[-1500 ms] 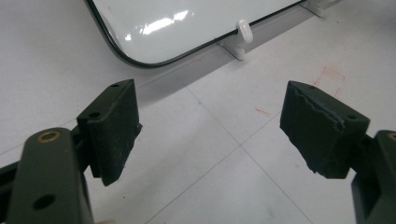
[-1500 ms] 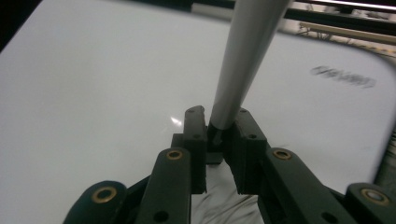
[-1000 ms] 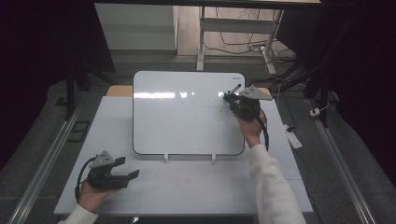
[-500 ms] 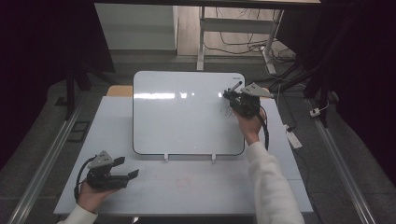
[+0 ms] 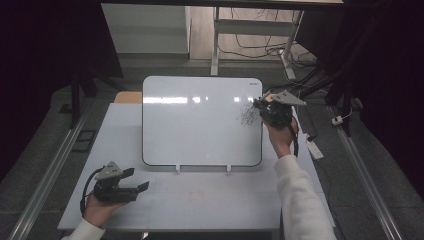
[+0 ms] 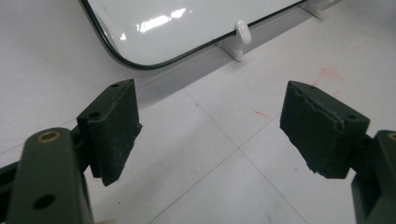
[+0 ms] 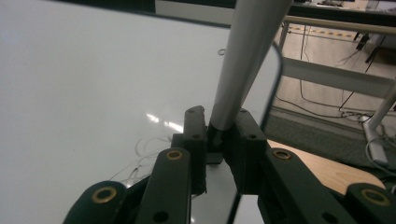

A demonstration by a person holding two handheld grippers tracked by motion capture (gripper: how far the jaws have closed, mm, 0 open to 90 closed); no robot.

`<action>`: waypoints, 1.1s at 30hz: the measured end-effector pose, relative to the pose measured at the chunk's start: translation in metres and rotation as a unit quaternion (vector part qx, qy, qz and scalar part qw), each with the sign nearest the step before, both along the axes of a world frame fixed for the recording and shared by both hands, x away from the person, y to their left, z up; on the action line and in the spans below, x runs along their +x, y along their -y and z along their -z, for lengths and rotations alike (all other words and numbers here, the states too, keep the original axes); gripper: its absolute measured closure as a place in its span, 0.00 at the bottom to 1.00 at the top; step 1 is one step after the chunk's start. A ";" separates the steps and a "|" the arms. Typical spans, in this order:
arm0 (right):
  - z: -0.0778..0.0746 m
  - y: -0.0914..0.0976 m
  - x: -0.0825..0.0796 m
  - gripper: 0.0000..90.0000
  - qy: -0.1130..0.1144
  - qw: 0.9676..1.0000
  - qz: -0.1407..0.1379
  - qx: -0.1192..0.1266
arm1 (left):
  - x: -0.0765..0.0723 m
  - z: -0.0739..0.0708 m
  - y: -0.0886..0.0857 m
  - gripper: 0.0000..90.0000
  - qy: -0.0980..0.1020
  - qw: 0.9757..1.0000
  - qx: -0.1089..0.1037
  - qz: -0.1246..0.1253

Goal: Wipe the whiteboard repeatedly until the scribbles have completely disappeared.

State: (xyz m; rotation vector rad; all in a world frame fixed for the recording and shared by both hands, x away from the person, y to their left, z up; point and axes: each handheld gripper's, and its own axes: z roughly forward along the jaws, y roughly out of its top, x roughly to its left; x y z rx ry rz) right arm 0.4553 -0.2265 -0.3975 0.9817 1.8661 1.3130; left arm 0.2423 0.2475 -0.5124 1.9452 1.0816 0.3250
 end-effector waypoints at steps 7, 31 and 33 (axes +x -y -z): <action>0.007 -0.016 -0.008 0.86 -0.004 0.998 -0.047 -0.043 | 0.001 0.001 -0.001 0.23 -0.002 1.000 0.000 -0.001; 0.002 -0.010 0.004 0.86 0.021 1.000 0.002 0.014 | -0.002 -0.001 -0.001 0.23 0.005 1.000 0.001 -0.001; 0.007 -0.014 0.000 0.86 0.018 1.000 -0.013 0.012 | -0.001 -0.001 -0.001 0.23 0.005 1.000 -0.001 -0.001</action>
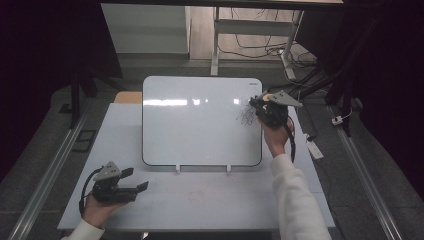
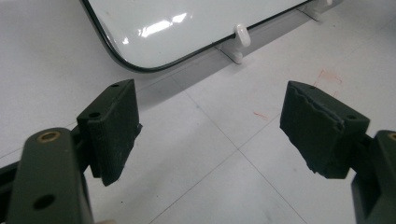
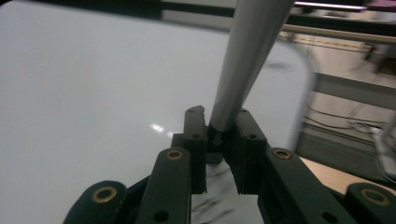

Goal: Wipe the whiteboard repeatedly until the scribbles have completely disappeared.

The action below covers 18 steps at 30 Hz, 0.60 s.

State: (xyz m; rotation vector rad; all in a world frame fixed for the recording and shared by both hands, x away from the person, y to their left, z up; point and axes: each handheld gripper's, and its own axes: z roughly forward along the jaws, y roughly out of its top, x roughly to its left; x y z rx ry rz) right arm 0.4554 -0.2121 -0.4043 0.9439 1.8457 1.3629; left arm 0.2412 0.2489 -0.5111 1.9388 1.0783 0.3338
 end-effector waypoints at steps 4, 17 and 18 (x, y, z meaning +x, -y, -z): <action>0.009 -0.013 -0.011 0.86 0.009 0.999 -0.034 -0.040 | 0.002 0.002 0.001 0.23 -0.004 1.000 0.003 0.000; 0.012 -0.018 -0.011 0.86 0.011 0.999 -0.034 -0.016 | 0.000 0.001 0.002 0.23 -0.002 1.000 0.003 0.000; 0.009 -0.013 -0.008 0.86 0.012 1.000 -0.018 -0.004 | 0.000 0.001 0.002 0.23 -0.001 1.000 0.003 0.000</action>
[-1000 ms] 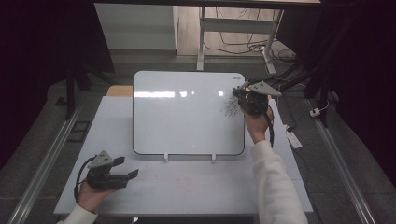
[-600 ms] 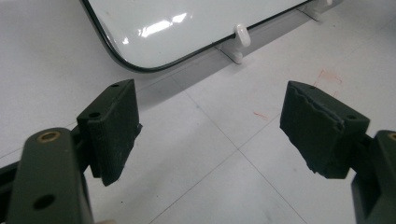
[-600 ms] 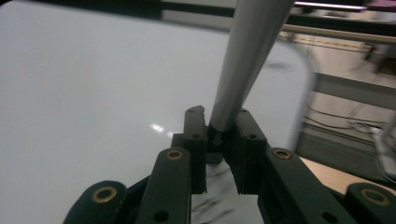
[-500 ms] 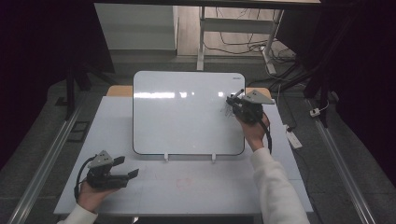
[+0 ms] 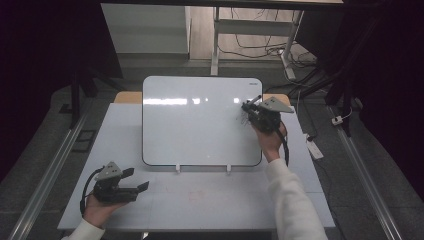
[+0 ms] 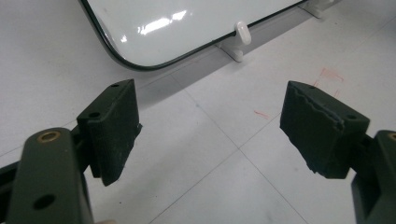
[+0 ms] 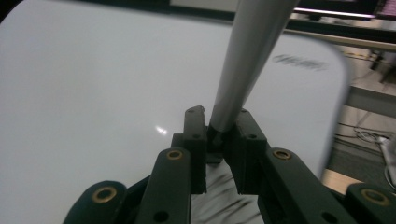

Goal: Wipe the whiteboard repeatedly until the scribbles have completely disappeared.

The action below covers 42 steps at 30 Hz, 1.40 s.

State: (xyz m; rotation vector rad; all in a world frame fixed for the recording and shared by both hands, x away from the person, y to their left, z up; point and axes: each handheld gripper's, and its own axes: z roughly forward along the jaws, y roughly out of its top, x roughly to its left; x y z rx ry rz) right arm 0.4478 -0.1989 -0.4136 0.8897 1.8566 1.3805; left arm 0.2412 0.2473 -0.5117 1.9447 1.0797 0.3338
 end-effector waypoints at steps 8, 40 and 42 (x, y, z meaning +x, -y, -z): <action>0.006 -0.020 -0.008 0.86 0.002 0.998 -0.044 -0.049 | 0.001 0.001 0.000 0.23 -0.001 1.000 0.001 0.000; 0.019 -0.009 -0.024 0.86 -0.016 0.995 -0.073 -0.066 | 0.002 0.000 -0.001 0.23 0.000 1.000 0.001 -0.002; 0.018 -0.008 -0.023 0.86 -0.008 0.995 -0.068 -0.073 | 0.002 0.001 -0.001 0.23 -0.002 1.000 0.002 -0.001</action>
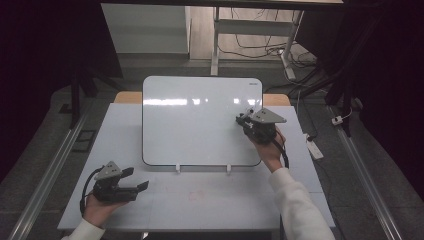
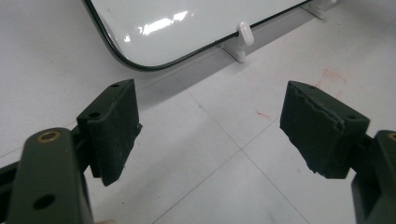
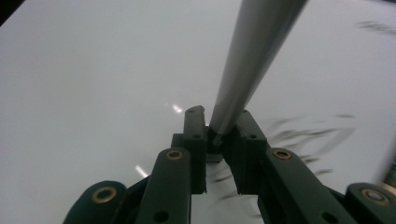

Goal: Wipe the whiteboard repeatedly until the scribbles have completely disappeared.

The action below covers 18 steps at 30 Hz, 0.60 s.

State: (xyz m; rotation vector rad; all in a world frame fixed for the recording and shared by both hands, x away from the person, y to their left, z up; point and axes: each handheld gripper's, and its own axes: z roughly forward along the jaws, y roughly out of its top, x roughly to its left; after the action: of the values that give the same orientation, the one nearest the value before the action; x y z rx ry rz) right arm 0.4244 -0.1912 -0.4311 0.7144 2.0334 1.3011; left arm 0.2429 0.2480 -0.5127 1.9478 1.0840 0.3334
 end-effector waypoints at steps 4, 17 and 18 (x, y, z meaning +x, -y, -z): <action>-0.018 0.024 0.023 0.86 0.006 0.996 0.066 0.057 | -0.002 -0.002 0.001 0.23 0.003 1.000 -0.001 0.000; -0.019 0.026 0.027 0.86 0.001 0.996 0.060 0.072 | -0.002 -0.002 0.001 0.23 0.004 1.000 -0.001 -0.001; -0.019 0.026 0.028 0.86 0.003 0.996 0.059 0.071 | -0.002 -0.002 0.001 0.23 0.004 1.000 -0.001 -0.002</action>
State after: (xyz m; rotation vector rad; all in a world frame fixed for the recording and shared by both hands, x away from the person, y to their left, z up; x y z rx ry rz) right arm 0.4520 -0.2168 -0.4117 0.8805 1.8786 1.3865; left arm 0.2407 0.2473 -0.5109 1.9425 1.0824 0.3418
